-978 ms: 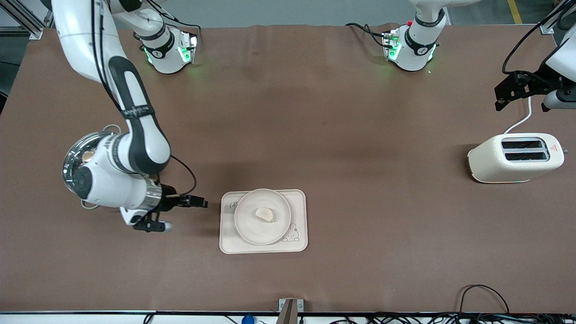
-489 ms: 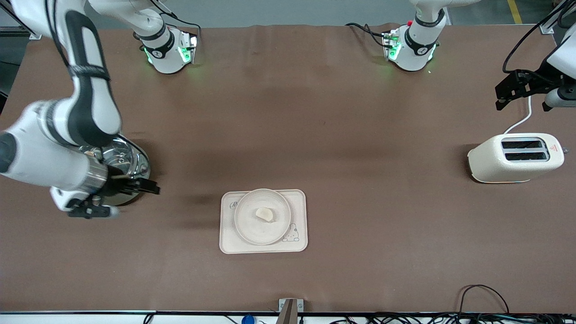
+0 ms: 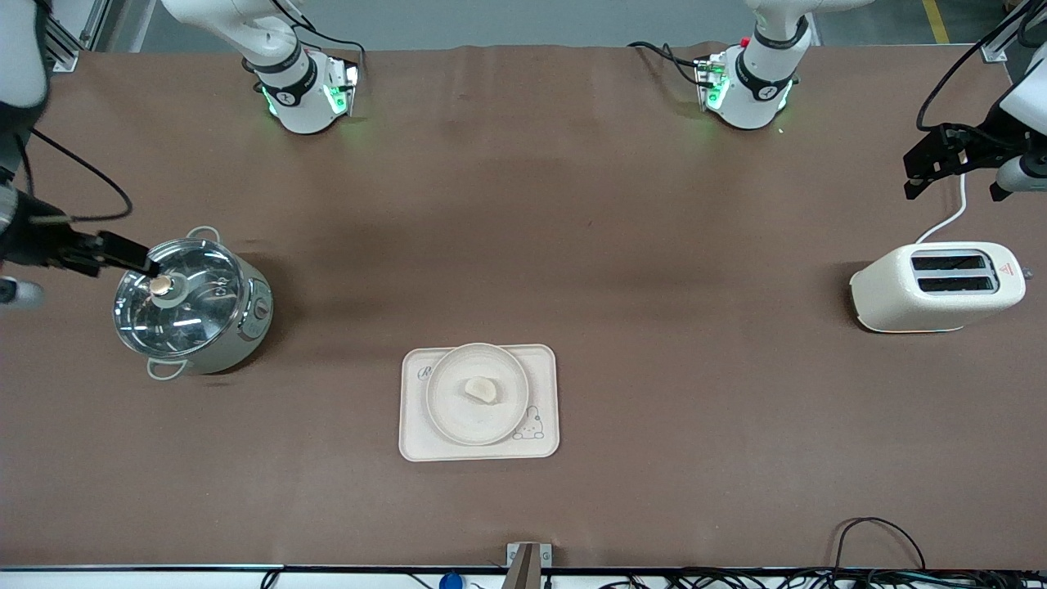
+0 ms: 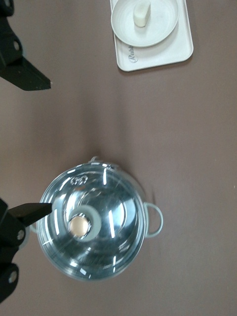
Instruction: Place bun in plate and plate on tray
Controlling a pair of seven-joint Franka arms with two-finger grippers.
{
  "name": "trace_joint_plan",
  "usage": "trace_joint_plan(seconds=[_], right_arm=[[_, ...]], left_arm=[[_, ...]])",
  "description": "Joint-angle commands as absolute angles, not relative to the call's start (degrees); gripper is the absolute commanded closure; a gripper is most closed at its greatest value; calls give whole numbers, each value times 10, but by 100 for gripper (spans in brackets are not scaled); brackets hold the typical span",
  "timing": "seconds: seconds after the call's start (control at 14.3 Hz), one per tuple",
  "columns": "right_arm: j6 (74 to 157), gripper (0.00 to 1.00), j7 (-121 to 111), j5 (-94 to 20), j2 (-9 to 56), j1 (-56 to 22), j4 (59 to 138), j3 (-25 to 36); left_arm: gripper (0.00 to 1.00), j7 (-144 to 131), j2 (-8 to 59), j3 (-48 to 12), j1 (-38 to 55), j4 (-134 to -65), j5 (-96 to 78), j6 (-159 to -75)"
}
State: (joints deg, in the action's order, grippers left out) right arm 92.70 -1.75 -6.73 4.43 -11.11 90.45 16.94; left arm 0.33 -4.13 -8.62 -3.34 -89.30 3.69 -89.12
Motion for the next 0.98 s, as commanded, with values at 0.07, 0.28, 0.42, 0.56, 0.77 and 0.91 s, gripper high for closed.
trace_joint_plan(seconds=[0.07,0.28,0.42,0.56,0.77,0.91], right_arm=[[886,0,-10,-25,-13,-23,917,83],[861,0,-10,-2,-28,11,891,44],[831,0,-10,0,-25,16,848,39],[829,0,-10,4,-25,19,843,33],[831,0,-10,9,-27,8,843,31],[829,0,-10,9,-30,6,843,30]], left_arm=[[0,14,-40,-84,-35,-879,29,-889],[0,15,-40,-86,-34,-879,28,-889],[0,13,-40,-85,-34,-876,0,-876],[0,12,-40,-85,-33,-875,-4,-862],[0,10,-40,-89,-33,-874,-3,-854],[0,9,-40,-90,-31,-873,-1,-851]])
